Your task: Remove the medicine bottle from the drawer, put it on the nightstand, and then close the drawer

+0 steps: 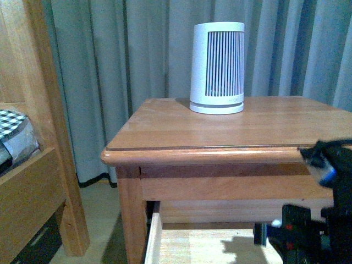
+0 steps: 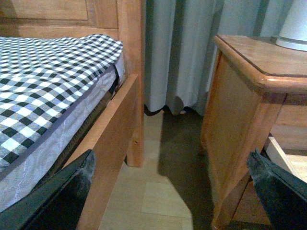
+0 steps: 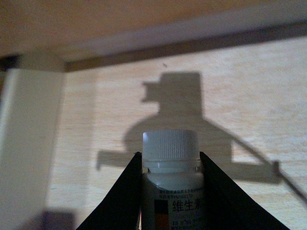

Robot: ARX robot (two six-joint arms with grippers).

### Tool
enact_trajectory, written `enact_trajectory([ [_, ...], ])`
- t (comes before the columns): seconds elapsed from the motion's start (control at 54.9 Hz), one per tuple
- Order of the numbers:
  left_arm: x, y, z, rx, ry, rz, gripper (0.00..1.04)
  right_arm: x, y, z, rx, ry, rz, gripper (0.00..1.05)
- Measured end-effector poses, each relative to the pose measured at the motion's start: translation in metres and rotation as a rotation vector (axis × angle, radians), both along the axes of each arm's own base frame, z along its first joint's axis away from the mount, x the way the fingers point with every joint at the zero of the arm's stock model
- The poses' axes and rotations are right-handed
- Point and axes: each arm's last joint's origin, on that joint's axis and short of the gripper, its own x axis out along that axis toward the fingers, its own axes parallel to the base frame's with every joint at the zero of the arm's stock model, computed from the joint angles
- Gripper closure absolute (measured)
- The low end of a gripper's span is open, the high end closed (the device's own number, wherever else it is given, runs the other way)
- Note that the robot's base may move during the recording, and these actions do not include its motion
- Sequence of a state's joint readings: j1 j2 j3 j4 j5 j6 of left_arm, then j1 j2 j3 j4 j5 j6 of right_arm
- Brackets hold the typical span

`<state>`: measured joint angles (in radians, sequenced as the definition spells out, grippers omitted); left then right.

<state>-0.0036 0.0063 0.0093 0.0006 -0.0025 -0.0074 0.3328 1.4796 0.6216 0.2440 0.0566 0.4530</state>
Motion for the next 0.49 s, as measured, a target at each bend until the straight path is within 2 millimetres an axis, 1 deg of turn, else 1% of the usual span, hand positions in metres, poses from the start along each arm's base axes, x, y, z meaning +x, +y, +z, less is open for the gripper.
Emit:
enact_trajectory([
  [0.073, 0.0, 0.0, 0.0, 0.0, 0.0, 0.0, 0.07, -0.003, 0.002, 0.025, 0.024, -0.044, 0.04, 0.74],
  [0.091, 0.0, 0.0, 0.0, 0.0, 0.0, 0.0, 0.07, -0.003, 0.002, 0.034, 0.032, -0.064, 0.051, 0.74],
  [0.109, 0.0, 0.0, 0.0, 0.0, 0.0, 0.0, 0.07, -0.003, 0.003, 0.052, 0.044, -0.104, 0.072, 0.74],
  [0.146, 0.0, 0.0, 0.0, 0.0, 0.0, 0.0, 0.07, 0.0, 0.004, 0.076, 0.054, -0.165, 0.091, 0.74],
  [0.2, 0.0, 0.0, 0.0, 0.0, 0.0, 0.0, 0.07, 0.004, 0.005, 0.097, 0.06, -0.224, 0.104, 0.74],
  [0.237, 0.0, 0.0, 0.0, 0.0, 0.0, 0.0, 0.07, 0.01, 0.005, 0.12, 0.065, -0.287, 0.117, 0.74],
  [0.292, 0.0, 0.0, 0.0, 0.0, 0.0, 0.0, 0.07, 0.019, 0.003, 0.141, 0.056, -0.347, 0.112, 0.74],
  [0.31, 0.0, 0.0, 0.0, 0.0, 0.0, 0.0, 0.07, 0.021, 0.003, 0.145, 0.054, -0.359, 0.109, 0.75],
  [0.346, 0.0, 0.0, 0.0, 0.0, 0.0, 0.0, 0.07, 0.031, 0.001, 0.159, 0.035, -0.405, 0.096, 0.75],
  [0.364, 0.0, 0.0, 0.0, 0.0, 0.0, 0.0, 0.07, 0.034, 0.0, 0.162, 0.031, -0.413, 0.093, 0.75],
  [0.401, 0.0, 0.0, 0.0, 0.0, 0.0, 0.0, 0.07, 0.047, -0.003, 0.17, 0.004, -0.439, 0.076, 0.75],
  [0.419, 0.0, 0.0, 0.0, 0.0, 0.0, 0.0, 0.07, 0.05, -0.004, 0.171, -0.003, -0.443, 0.071, 0.75],
  [0.456, 0.0, 0.0, 0.0, 0.0, 0.0, 0.0, 0.07, 0.065, -0.006, 0.174, -0.032, -0.453, 0.058, 0.75],
  [0.492, 0.0, 0.0, 0.0, 0.0, 0.0, 0.0, 0.07, 0.075, -0.008, 0.174, -0.051, -0.449, 0.052, 0.75],
])
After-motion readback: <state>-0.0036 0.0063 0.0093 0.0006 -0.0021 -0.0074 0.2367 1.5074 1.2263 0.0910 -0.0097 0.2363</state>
